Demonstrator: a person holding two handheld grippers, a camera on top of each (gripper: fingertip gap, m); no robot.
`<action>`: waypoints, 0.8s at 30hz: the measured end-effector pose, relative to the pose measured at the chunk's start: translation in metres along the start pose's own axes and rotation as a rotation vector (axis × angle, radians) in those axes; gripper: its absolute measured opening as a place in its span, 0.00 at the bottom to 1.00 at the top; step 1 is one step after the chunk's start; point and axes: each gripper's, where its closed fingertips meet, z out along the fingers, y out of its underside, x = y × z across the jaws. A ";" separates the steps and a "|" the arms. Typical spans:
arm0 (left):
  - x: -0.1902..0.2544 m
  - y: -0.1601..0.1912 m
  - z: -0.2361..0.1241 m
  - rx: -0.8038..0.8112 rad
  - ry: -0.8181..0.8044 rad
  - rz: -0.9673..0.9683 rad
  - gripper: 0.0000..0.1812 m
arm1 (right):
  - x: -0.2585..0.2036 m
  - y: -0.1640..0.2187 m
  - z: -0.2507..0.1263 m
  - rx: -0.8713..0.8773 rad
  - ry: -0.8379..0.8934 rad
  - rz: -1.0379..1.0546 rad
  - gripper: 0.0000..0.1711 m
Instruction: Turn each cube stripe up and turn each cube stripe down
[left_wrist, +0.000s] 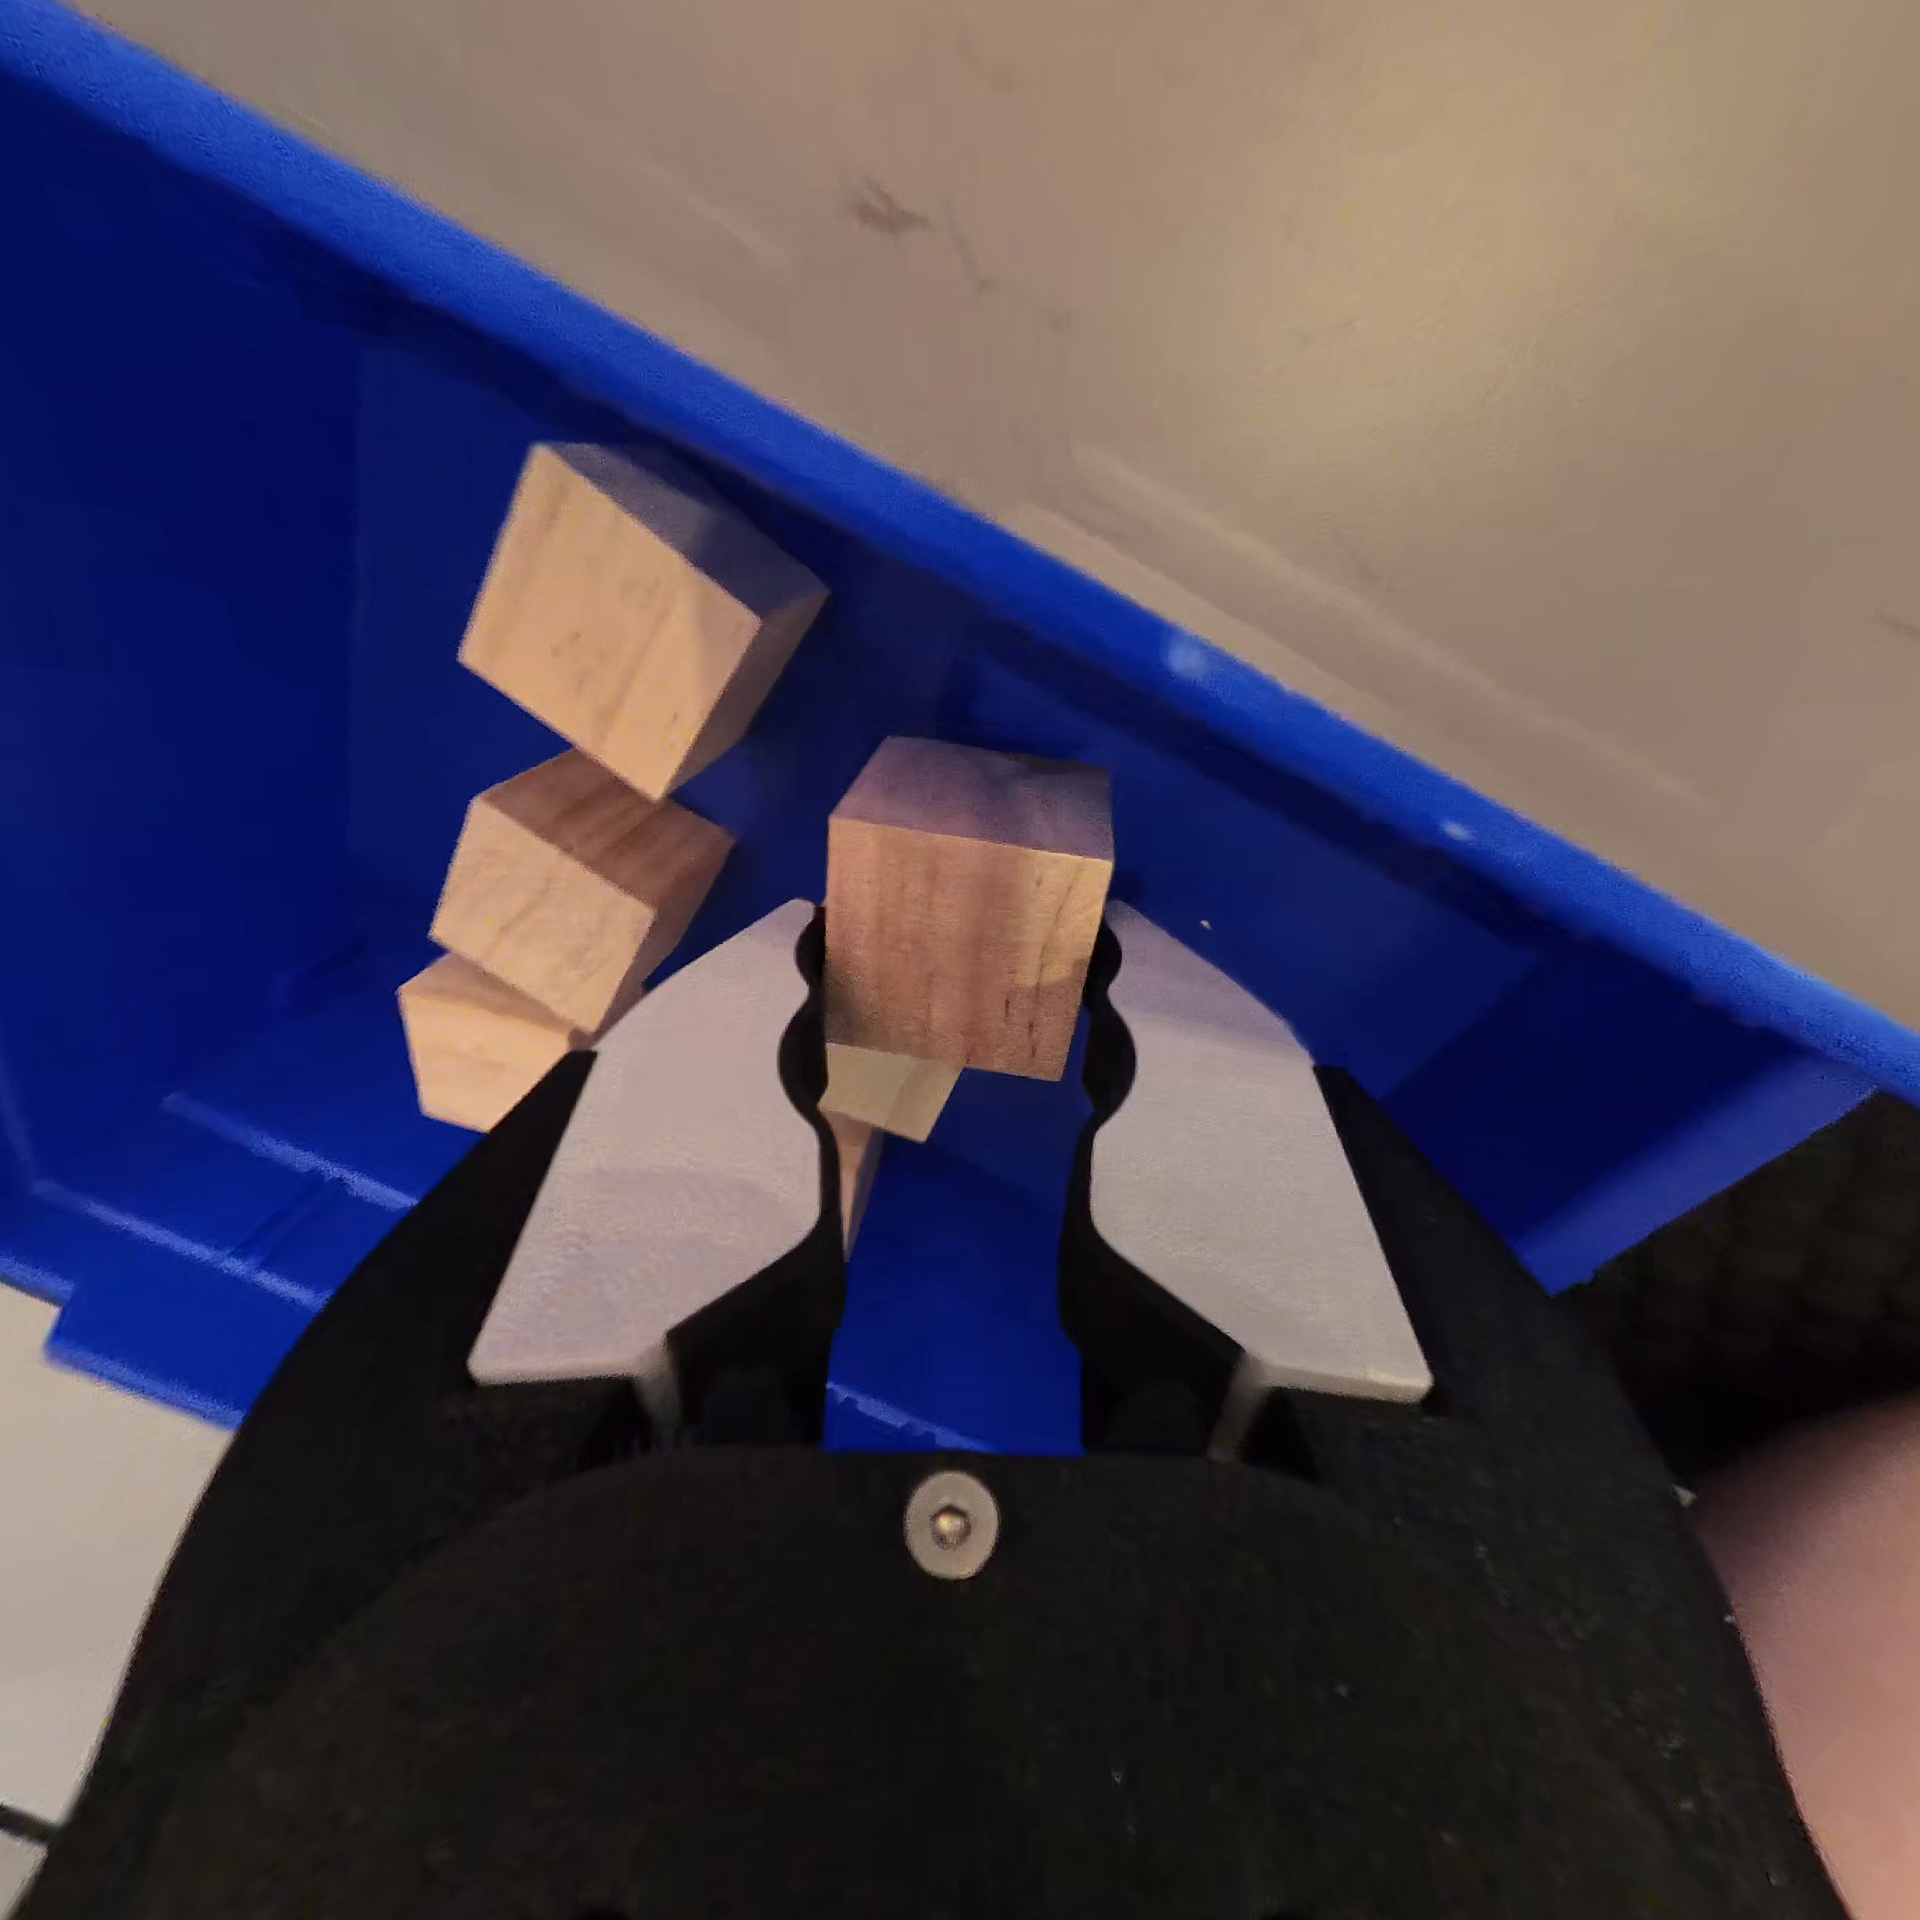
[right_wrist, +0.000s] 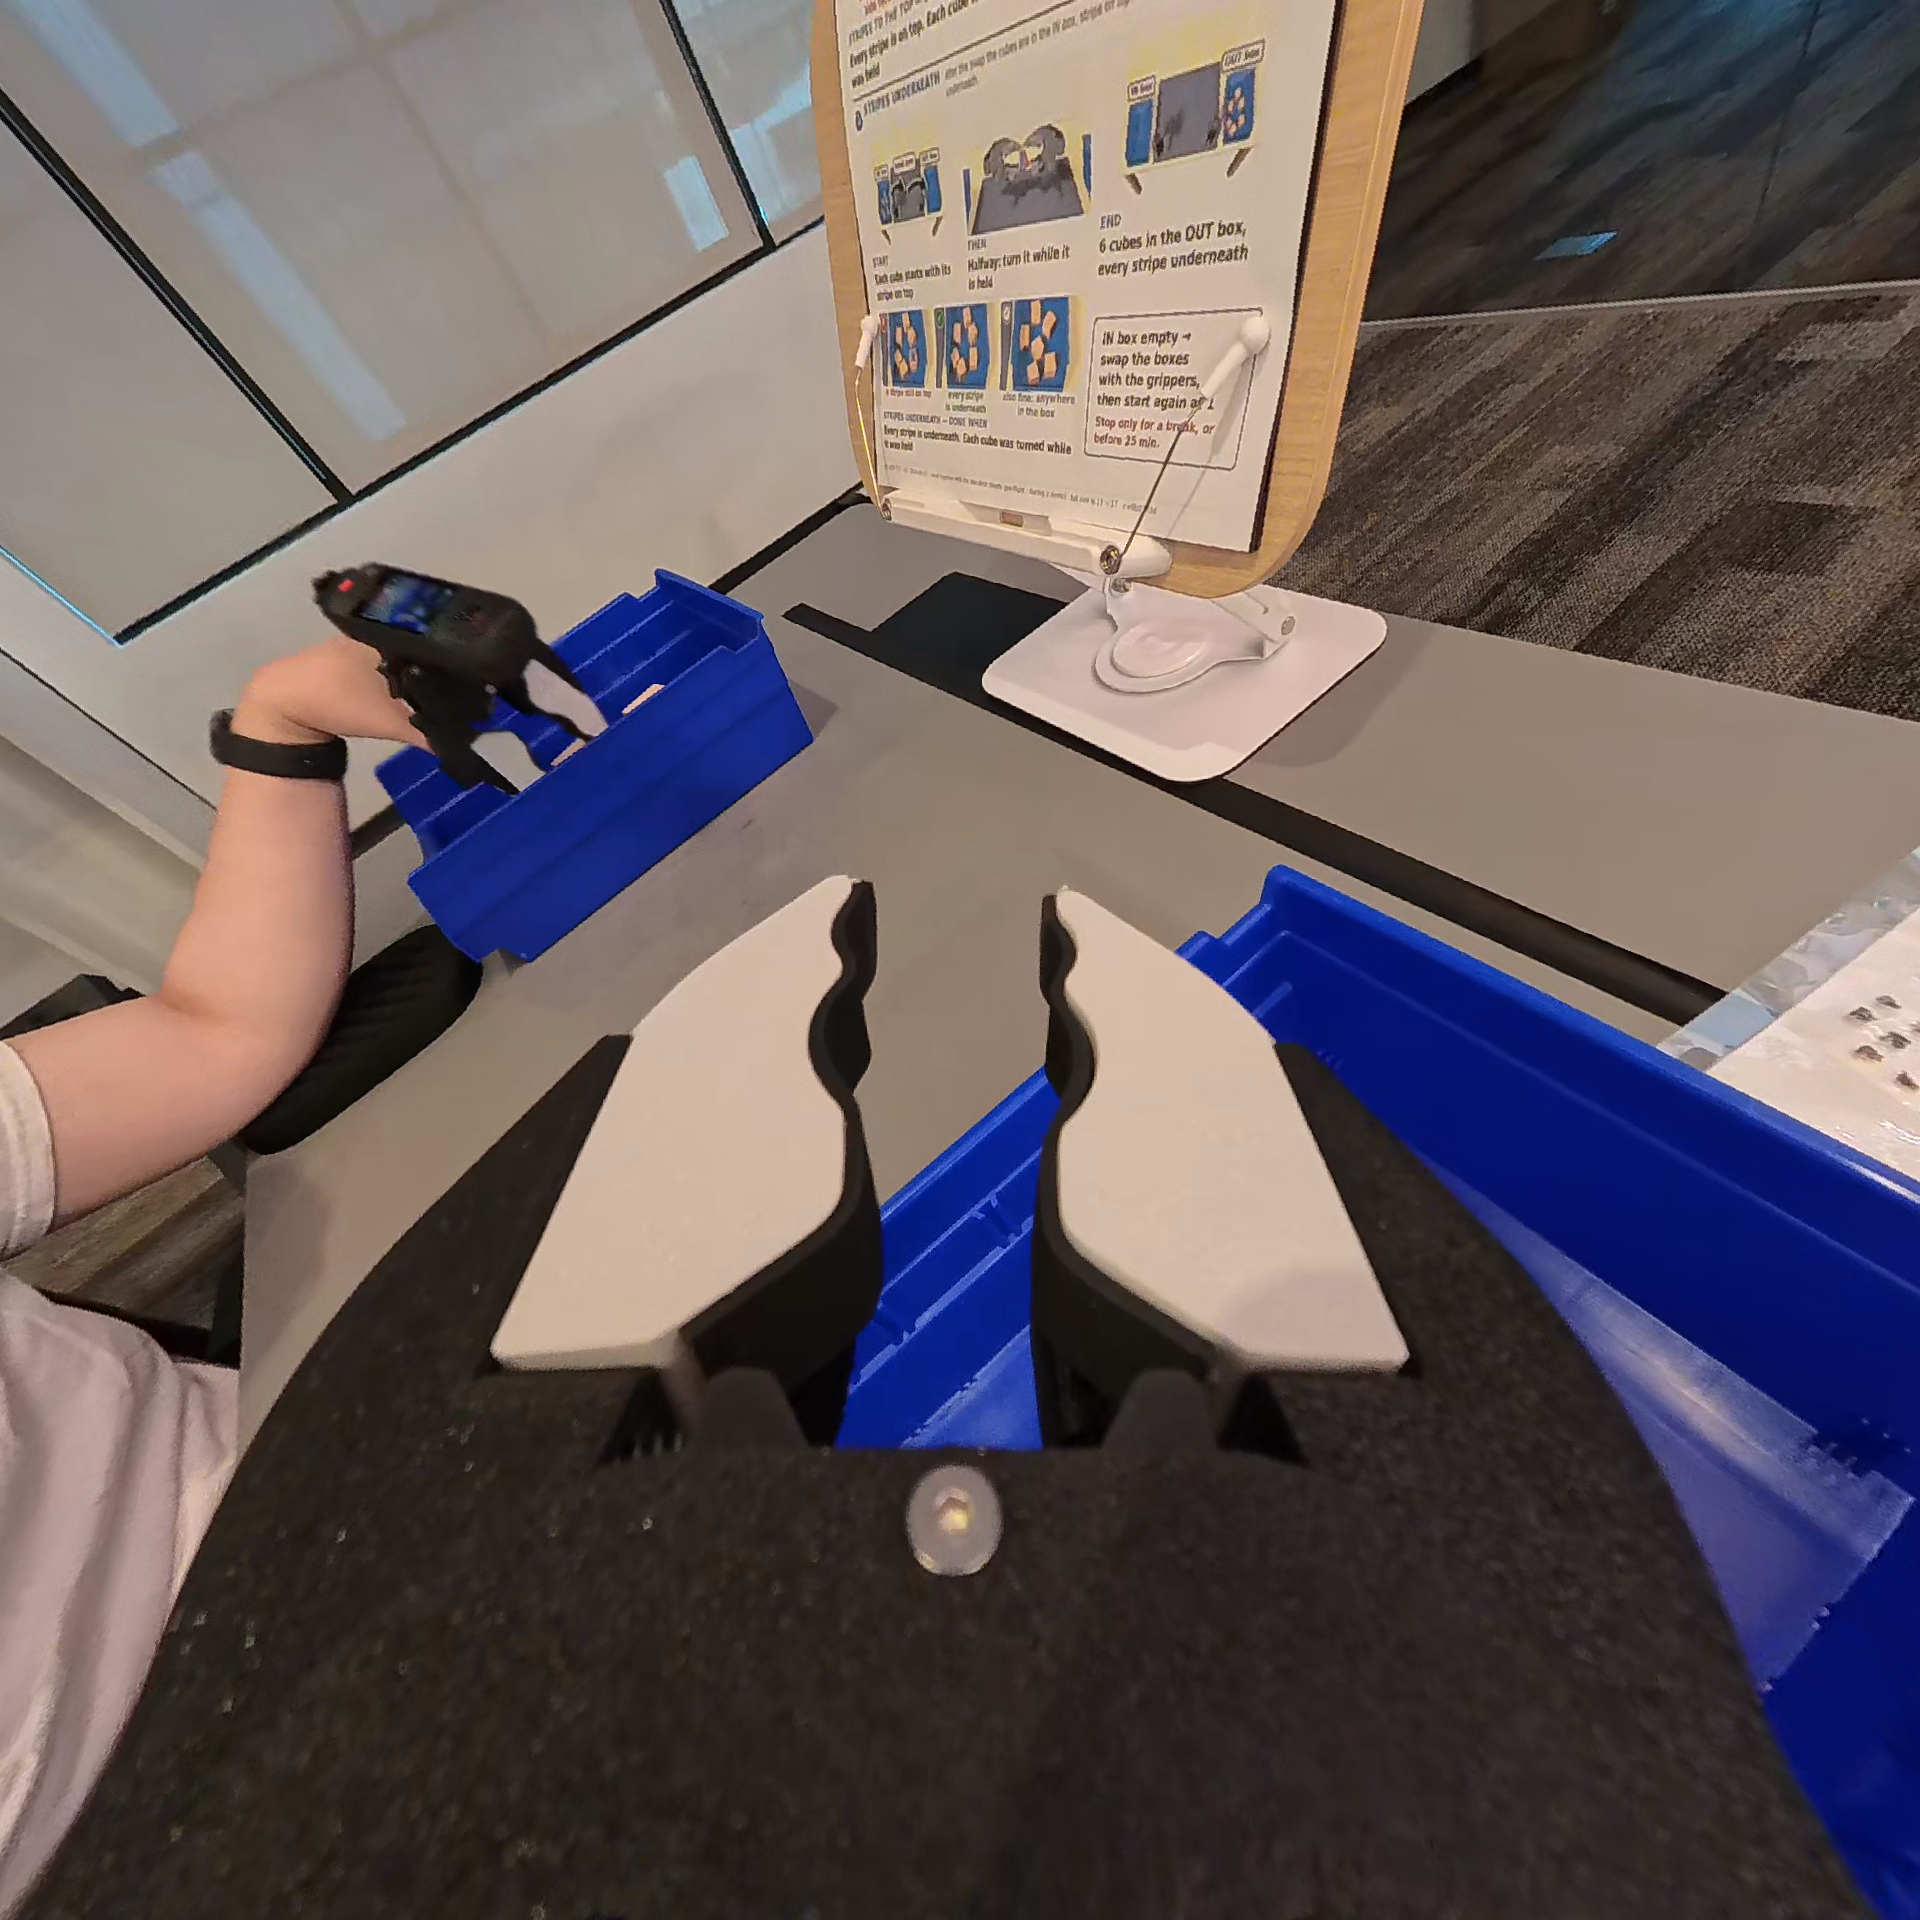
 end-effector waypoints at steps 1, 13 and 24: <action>-0.002 0.000 -0.008 0.033 -0.022 -0.005 0.26 | 0.000 0.001 0.001 -0.004 -0.001 0.001 0.18; 0.005 -0.049 -0.176 0.936 -0.149 0.015 0.26 | -0.058 -0.042 0.029 0.253 -0.060 -0.380 0.25; 0.087 -0.167 -0.224 1.323 0.593 -0.019 0.25 | -0.205 -0.005 0.123 0.273 -0.073 -1.038 0.41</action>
